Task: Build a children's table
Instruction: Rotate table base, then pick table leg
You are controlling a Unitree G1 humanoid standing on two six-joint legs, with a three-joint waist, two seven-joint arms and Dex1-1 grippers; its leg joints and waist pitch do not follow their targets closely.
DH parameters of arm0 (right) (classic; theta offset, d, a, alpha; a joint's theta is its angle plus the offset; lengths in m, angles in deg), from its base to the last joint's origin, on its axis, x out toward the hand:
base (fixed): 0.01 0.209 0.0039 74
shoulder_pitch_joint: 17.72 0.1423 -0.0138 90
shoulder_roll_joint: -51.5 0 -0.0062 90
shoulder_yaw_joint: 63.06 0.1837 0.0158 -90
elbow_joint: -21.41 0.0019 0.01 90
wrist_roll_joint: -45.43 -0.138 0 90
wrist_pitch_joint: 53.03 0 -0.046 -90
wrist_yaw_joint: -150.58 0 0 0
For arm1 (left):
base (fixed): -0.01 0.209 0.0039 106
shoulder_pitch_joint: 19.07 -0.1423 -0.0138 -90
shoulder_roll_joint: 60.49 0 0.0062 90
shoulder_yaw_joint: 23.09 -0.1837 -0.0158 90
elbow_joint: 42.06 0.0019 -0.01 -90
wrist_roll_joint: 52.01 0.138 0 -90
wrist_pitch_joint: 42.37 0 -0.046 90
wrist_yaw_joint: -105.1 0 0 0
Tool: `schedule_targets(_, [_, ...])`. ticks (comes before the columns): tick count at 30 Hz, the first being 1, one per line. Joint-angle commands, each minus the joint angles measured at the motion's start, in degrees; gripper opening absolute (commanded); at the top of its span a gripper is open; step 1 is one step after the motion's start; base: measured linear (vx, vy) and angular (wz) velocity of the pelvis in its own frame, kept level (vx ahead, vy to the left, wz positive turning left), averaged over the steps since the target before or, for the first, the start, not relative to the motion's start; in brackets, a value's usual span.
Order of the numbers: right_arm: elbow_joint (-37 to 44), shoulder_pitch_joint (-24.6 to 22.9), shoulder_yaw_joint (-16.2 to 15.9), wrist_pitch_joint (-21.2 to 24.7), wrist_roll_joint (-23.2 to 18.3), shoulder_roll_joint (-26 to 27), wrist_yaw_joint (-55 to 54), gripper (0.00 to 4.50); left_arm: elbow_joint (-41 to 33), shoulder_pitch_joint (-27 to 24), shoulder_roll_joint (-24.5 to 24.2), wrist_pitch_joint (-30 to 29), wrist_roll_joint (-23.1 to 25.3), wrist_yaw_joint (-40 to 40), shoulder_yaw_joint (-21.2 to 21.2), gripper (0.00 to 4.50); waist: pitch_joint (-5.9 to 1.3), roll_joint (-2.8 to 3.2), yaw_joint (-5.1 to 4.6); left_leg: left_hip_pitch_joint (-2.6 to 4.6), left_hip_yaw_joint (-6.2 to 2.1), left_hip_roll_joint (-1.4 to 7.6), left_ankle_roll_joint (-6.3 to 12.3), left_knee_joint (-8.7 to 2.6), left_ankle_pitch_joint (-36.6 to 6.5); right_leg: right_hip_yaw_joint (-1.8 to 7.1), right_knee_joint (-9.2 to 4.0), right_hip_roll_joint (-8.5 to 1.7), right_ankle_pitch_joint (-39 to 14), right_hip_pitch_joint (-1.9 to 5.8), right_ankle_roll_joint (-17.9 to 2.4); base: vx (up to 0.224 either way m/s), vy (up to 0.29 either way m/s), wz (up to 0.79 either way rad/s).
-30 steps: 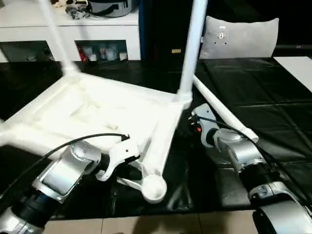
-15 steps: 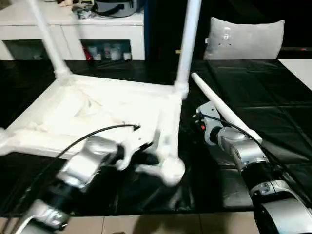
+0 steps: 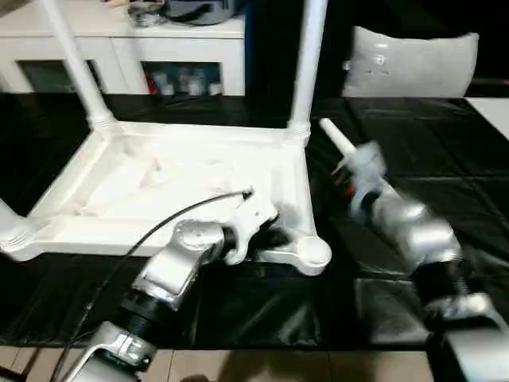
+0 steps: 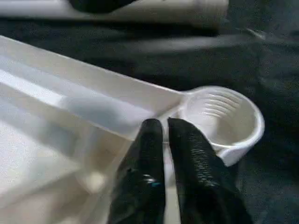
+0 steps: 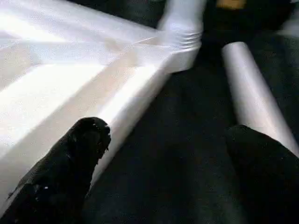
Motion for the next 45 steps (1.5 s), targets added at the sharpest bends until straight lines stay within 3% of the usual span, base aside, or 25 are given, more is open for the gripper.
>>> schedule_targets(1, [-2.3, 1.9, 1.6, 1.7, 0.7, -1.4, -2.0, 4.5, -2.8, 0.2, -1.2, -0.3, -0.5, 0.6, 1.4, 0.59, -4.0, -0.68, -0.02, 0.32, -0.42, 2.16, 2.25, -3.46, -7.2, 2.61, -3.85, -4.35, -14.0, 3.43, -10.4, 0.0, 0.0, 0.0])
schedule_targets(2, [-3.4, 2.7, 1.6, 2.0, 1.0, -2.0, -2.3, 4.5, -4.0, -0.1, -1.8, -0.8, -0.6, 0.6, 1.8, 0.74, -3.99, -0.9, 0.01, 0.31, -0.38, 2.07, 2.11, -3.44, -7.4, 2.58, -3.86, -4.37, -14.6, 3.47, -10.2, 0.0, 0.0, 0.0])
schedule_targets(3, [-5.2, 3.8, 1.3, 1.9, 1.2, -2.7, -1.9, 4.5, -5.7, -0.5, -2.5, -1.6, -0.9, 0.2, 2.3, 0.74, -4.02, -0.72, 0.0, 0.28, -0.43, 2.11, 2.0, -3.39, -7.3, 2.55, -3.73, -4.43, -14.8, 3.44, -10.4, 0.0, 0.0, 0.0])
schedule_targets(9, [-15.4, 9.5, -0.5, 4.2, 3.8, -5.1, -1.6, 4.5, -11.6, -2.6, -5.7, -4.0, -1.4, -0.2, 4.3, 1.21, -3.91, -0.95, -0.18, 0.1, -0.26, 2.03, 2.69, -3.2, -6.7, 2.48, -3.64, -4.28, -13.9, 3.34, -11.4, 0.0, 0.0, 0.0])
schedule_targets(11, [-15.6, 9.5, -0.5, 4.2, 3.8, -5.1, -1.6, 4.5, -11.7, -2.6, -5.7, -4.0, -1.4, -0.2, 4.3, 1.29, -3.85, -0.93, -0.17, 0.09, -0.23, 1.99, 2.61, -3.18, -6.9, 2.46, -3.69, -4.21, -14.4, 3.28, -11.2, 0.0, 0.0, 0.0])
schedule_targets(15, [-26.0, 14.2, 0.6, 3.5, 3.9, -5.7, -2.5, 4.5, -13.8, -3.4, -7.4, -5.6, -1.8, 0.4, 4.9, 1.59, -4.04, -1.12, -0.16, 0.11, -0.3, 2.15, 2.21, -3.08, -7.1, 2.45, -3.23, -4.34, -14.0, 3.18, -11.7, 0.0, 0.0, 0.0])
schedule_targets(23, [-33.4, 16.6, 0.9, 4.5, 4.7, -5.7, -3.1, 4.5, -15.5, -4.1, -8.2, -7.3, -1.9, 0.0, 4.4, 1.59, -3.82, -1.12, 0.0, -0.08, -0.19, 2.11, 2.03, -2.93, -7.8, 2.44, -3.19, -4.26, -13.8, 3.11, -12.1, 0.0, 0.0, 0.0])
schedule_targets(27, [-36.3, 17.4, 0.8, 3.7, 5.2, -6.1, -4.9, 4.5, -15.6, -4.0, -8.3, -7.7, -2.1, 0.3, 4.2, 1.59, -3.66, -1.3, -0.07, -0.01, -0.19, 2.0, 1.39, -2.9, -9.6, 2.41, -3.5, -4.3, -17.8, 2.86, -11.0, 0.0, 0.0, 0.0])
schedule_targets(32, [-39.3, 17.7, 1.5, 5.0, 4.9, -7.0, -2.4, 4.5, -16.1, -4.1, -8.7, -8.7, -2.3, 0.1, 3.8, 1.59, -3.58, -1.23, -0.15, -0.03, -0.2, 2.01, 1.4, -2.88, -10.4, 2.34, -3.61, -4.17, -18.7, 2.78, -10.3, 0.0, 0.0, 0.0])
schedule_targets(38, [-40.0, 17.1, 0.7, 6.2, 5.0, -6.6, 3.9, 3.99, -15.9, -3.9, -8.7, -8.7, -2.4, -0.2, 3.7, 1.63, -3.74, -1.15, -0.01, -0.24, -0.16, 2.16, 2.24, -2.73, -9.1, 2.29, -3.22, -4.12, -15.7, 2.91, -11.6, 0.0, 0.0, 0.0])
schedule_targets(45, [-41.3, 18.4, 0.1, 10.6, 4.9, -6.1, 7.9, 3.3, -16.6, -3.9, -9.0, -9.4, -2.8, -0.6, 3.6, 1.63, -3.56, -1.08, 0.07, -0.06, -0.27, 2.23, 1.56, -2.82, -11.2, 2.24, -3.56, -4.24, -19.4, 2.78, -11.2, 0.0, 0.0, 0.0])
